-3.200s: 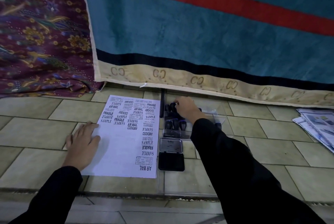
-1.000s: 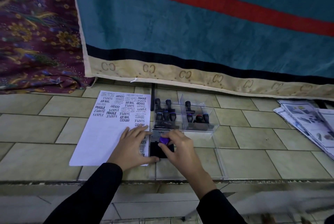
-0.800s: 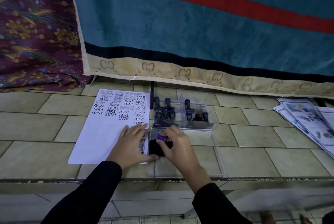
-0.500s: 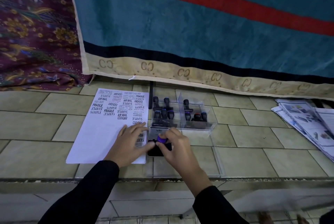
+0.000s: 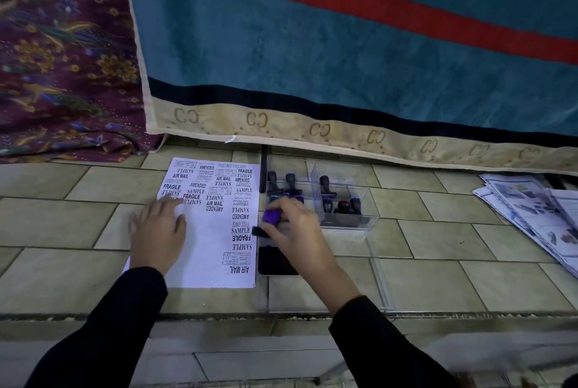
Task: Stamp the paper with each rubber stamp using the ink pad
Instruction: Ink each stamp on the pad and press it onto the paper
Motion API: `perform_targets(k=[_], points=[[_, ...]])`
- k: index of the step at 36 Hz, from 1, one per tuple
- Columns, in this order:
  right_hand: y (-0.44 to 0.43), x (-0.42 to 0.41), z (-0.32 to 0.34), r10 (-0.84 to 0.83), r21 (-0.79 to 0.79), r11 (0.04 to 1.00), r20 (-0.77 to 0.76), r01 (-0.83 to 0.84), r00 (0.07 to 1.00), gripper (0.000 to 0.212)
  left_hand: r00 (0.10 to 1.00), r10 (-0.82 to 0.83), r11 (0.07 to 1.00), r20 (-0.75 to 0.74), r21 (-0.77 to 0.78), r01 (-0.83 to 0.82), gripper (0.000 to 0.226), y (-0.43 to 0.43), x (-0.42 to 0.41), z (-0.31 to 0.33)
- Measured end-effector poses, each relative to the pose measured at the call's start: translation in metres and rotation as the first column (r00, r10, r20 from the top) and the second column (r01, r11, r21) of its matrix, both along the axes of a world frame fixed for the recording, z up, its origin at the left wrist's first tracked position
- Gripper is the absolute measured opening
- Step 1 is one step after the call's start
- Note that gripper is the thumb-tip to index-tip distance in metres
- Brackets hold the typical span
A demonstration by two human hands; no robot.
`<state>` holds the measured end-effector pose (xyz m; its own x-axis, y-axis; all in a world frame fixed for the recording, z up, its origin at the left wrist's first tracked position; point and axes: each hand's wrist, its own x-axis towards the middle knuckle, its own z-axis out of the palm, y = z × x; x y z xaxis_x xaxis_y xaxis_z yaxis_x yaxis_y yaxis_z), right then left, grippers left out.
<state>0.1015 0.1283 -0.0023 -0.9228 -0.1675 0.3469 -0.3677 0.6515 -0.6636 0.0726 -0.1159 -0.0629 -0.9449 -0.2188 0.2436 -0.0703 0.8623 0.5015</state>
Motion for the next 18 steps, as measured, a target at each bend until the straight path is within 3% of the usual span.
perform_targets(k=[4, 18], points=[[-0.030, -0.031, 0.008, 0.055, -0.066, 0.996, -0.020, -0.056, 0.998, 0.023, 0.989, 0.058, 0.995, 0.134, -0.086, -0.047, 0.041, -0.002, -0.001, -0.012], [-0.078, -0.067, -0.015, 0.107, 0.105, 0.988, 0.032, -0.110, 0.994, 0.023, 0.992, 0.068, 0.994, 0.108, -0.097, -0.057, 0.039, -0.002, -0.002, -0.014]])
